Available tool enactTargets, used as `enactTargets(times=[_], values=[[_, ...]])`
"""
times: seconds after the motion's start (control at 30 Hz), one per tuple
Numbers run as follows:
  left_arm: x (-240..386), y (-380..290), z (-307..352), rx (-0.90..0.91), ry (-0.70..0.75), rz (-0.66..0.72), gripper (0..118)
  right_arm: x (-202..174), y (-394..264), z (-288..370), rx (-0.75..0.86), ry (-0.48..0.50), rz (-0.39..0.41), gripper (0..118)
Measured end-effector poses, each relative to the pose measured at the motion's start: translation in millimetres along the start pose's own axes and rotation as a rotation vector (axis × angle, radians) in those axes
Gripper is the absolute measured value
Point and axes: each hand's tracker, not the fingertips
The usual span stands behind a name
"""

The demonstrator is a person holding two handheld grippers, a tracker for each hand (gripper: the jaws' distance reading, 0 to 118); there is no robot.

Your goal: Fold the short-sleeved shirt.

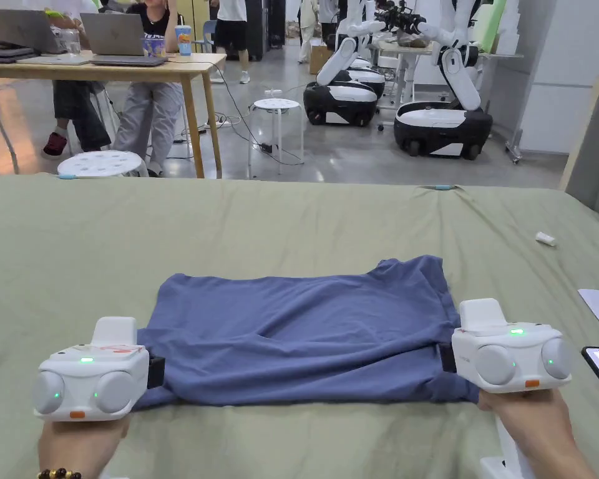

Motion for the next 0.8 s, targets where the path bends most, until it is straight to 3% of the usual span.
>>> enactTargets(times=[0.03, 0.07, 0.4, 0.43, 0.47, 0.5, 0.53, 0.57, 0.6, 0.8], values=[[-2, -8, 6, 0.0, 0.0, 0.004, 8, -1, -7, 7, 0.004, 0.006, -0.016, 7], [-5, -15, 10, 0.004, 0.003, 0.016, 0, -2, -13, 13, 0.009, 0.021, -0.025, 2], [-34, -25, 25, 0.006, -0.006, 0.035, 0, -8, -25, 43, 0.028, 0.073, -0.016, 0], [-35, -21, 21, 0.004, -0.008, 0.031, 3, -9, -24, 43, 0.031, 0.075, -0.018, 0], [-35, -18, 17, 0.004, -0.008, 0.03, 22, -9, -24, 42, 0.031, 0.078, -0.021, 0], [-34, -14, 11, 0.002, -0.007, 0.023, 62, -9, -23, 42, 0.031, 0.081, -0.024, 0], [-34, -11, 1, -0.009, -0.009, 0.01, 91, -9, -22, 41, 0.03, 0.087, -0.029, 0], [-34, -9, -7, -0.027, -0.011, 0.011, 110, -9, -22, 41, 0.029, 0.09, -0.033, 0], [-35, -10, -21, -0.062, -0.023, 0.028, 114, -10, -22, 40, 0.026, 0.092, -0.035, 0], [-27, -14, -66, -0.152, -0.046, 0.013, 101, -12, -24, 30, 0.009, 0.101, -0.012, 0]])
